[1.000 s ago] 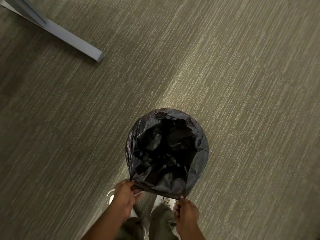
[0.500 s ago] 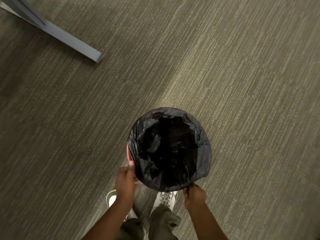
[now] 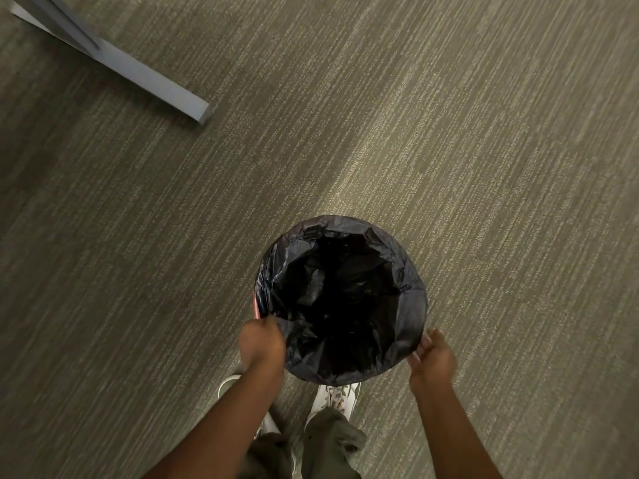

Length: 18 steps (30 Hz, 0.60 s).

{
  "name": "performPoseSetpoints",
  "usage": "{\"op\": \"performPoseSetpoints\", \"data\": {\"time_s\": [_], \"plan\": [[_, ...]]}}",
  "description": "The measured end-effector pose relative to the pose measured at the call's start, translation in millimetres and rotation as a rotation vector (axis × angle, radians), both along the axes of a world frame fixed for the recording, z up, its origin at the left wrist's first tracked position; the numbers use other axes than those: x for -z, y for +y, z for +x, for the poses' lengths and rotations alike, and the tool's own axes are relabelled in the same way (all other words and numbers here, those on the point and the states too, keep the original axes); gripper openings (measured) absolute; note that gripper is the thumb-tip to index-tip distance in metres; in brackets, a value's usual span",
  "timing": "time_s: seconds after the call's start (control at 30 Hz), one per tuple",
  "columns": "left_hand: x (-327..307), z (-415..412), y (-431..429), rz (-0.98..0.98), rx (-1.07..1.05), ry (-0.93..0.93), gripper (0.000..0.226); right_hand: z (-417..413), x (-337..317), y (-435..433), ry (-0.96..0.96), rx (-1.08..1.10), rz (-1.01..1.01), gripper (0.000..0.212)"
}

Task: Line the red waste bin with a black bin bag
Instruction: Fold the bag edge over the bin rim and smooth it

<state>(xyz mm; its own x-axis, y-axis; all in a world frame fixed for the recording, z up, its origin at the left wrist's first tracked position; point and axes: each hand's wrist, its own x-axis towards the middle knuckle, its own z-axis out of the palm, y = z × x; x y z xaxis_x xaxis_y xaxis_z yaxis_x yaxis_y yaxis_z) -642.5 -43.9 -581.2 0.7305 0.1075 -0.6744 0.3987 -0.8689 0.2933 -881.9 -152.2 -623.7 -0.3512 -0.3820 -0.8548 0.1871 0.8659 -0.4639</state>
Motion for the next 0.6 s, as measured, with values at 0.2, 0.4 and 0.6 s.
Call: {"op": "performPoseSetpoints", "data": {"time_s": [0.2,0.4,0.6], "plan": [[4,5,-2,0.058,0.192,0.129,0.025,5,-2,-24,-0.034,-0.192,-0.009,0.016],[0,11,3,-0.001,0.128,0.012,0.028,8,-2,-26,-0.087,-0.273,0.020,0.025],[13,25,25,-0.035,-0.123,-0.051,0.023,15,12,-24,0.107,-0.154,0.027,0.023]]}}
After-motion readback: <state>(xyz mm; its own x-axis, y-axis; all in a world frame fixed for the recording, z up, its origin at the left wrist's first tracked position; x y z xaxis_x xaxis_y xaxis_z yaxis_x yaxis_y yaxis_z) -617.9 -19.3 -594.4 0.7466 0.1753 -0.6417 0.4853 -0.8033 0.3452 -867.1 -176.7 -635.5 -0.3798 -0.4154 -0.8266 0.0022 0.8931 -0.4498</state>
